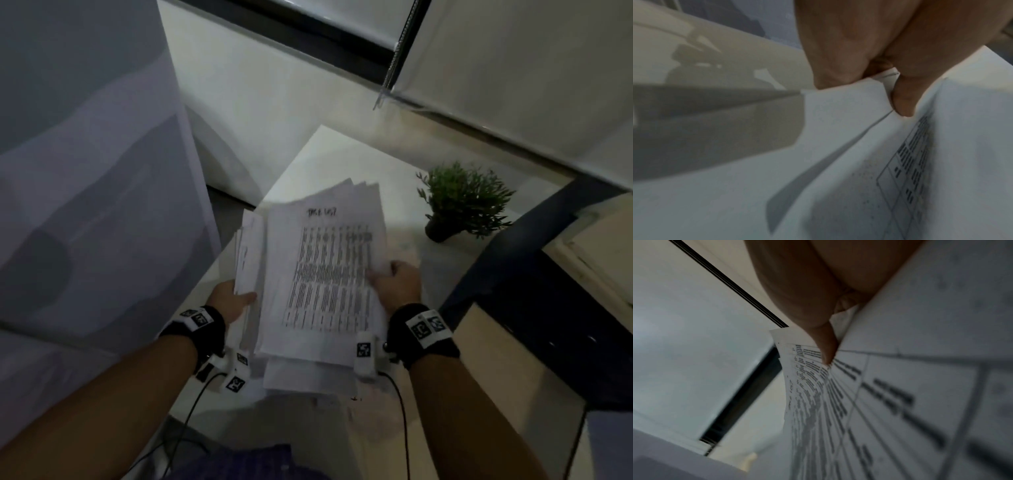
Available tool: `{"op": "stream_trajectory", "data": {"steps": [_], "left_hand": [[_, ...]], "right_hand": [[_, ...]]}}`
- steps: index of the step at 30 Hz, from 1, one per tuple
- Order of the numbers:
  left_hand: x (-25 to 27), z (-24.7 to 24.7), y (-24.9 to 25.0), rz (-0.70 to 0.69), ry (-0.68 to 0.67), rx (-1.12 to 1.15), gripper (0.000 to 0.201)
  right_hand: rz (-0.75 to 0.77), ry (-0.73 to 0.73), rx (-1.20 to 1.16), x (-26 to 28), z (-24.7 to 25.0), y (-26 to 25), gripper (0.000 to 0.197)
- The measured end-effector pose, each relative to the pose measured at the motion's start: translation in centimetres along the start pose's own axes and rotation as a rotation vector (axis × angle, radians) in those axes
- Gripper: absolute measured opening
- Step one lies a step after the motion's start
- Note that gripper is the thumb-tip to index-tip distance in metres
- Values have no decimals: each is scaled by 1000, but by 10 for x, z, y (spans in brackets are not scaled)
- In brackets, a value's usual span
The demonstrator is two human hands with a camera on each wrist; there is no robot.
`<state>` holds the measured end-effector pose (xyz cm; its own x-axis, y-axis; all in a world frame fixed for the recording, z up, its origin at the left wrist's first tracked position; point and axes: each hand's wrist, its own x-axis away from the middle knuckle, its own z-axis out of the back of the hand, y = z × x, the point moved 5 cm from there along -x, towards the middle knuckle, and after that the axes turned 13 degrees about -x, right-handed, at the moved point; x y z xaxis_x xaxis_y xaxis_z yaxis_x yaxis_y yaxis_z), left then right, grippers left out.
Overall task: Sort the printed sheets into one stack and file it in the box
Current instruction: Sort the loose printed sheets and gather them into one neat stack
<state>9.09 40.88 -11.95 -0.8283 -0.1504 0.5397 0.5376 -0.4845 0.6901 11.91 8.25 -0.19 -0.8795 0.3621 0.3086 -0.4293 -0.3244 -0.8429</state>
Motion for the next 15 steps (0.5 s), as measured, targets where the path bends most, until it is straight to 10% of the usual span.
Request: {"op": "stream_trajectory", "data": {"steps": [11,15], "left_hand": [[-2,-9,7,-47,54,-97,62],[2,10,15,-96,88,-79,50]], "right_hand": [[-164,-188,267,-6,-93,95,54],[-194,13,384,-5,-65,92,69]]}}
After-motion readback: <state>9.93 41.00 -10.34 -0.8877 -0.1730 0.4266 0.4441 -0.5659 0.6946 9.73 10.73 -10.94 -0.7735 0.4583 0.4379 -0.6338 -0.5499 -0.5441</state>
